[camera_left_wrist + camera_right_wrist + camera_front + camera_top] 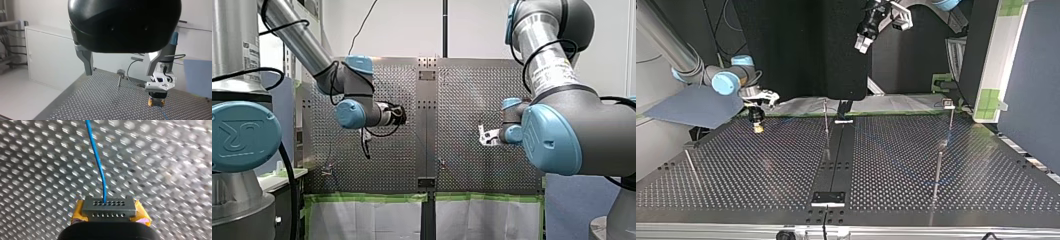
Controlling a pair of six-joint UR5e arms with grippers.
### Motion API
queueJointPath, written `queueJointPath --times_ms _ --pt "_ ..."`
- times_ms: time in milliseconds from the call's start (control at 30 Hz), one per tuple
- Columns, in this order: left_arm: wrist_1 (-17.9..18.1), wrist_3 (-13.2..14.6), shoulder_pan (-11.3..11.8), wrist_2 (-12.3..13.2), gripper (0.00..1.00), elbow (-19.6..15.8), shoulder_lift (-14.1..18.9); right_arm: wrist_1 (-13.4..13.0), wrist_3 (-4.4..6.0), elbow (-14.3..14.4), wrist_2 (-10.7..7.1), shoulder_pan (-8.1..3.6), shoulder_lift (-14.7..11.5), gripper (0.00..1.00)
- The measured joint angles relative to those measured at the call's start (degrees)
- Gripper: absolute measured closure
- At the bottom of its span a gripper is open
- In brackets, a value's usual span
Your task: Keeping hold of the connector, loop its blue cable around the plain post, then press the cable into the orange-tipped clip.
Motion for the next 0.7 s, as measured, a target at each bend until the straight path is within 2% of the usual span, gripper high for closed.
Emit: queueJointPath --times_ms 133,200,400,533,700 --pt "0.0 0.5 0.2 0.0 0.00 -0.1 0.5 1.5 0.42 0.0 1.98 0.06 -2.4 1.00" --pt "0.0 0.6 0.2 0.0 0.00 -0.1 0.5 2.3 1.02 0.0 2.44 0.03 -3.6 1.00" --pt "0.2 2.3 0.6 0.1 0.00 -0.1 -1.4 4.4 3.38 0.0 2.70 -0.27 -7.0 1.00" --pt "0.1 2.8 0.8 0.2 0.00 -0.2 -3.1 5.5 3.84 0.0 2.70 -0.42 -9.1 1.00" --pt "-0.1 2.7 1.2 0.3 0.00 -0.2 -1.7 6.8 4.34 0.0 2.81 -0.92 -11.9 1.00"
